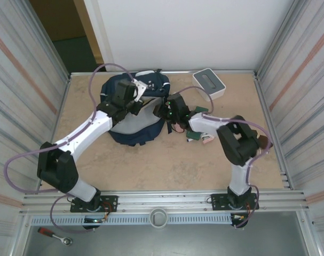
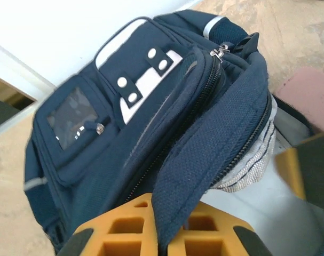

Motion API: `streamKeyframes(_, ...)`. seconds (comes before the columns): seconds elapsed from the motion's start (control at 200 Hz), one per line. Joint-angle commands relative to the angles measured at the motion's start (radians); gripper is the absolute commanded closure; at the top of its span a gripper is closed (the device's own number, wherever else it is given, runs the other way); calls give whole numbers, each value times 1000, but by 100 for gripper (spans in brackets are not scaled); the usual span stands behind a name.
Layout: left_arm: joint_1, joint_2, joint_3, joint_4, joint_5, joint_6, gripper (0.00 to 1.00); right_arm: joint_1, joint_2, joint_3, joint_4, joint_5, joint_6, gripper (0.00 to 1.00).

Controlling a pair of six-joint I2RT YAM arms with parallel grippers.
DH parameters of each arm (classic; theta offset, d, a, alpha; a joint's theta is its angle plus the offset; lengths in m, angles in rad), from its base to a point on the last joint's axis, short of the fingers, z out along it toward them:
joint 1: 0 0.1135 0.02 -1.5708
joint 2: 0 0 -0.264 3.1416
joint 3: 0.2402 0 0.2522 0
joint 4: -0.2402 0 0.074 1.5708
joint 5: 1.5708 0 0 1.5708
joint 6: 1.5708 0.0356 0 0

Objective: Pack the student bag

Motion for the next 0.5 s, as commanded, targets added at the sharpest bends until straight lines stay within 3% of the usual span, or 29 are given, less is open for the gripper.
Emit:
streamKeyframes(0.0,8,-103,-70,26,6,-150,100,-11,96,134,-43,-32,-41,67)
streamKeyframes(0.065,8,-149,-140,64,55,-216,100,-32,164,238,-62,-62,-60,73)
streamKeyframes(0.24,8,-204,-303,250,190,-438,97,-106,327,502,-128,-195,-100,76)
streamKeyframes(0.401,2,-82,-191,196,172,-546,93,-179,377,679,-275,-372,-175,75)
streamKeyframes(0.496,-19,-2,-117,202,190,-549,89,-206,342,710,-423,-387,-275,70)
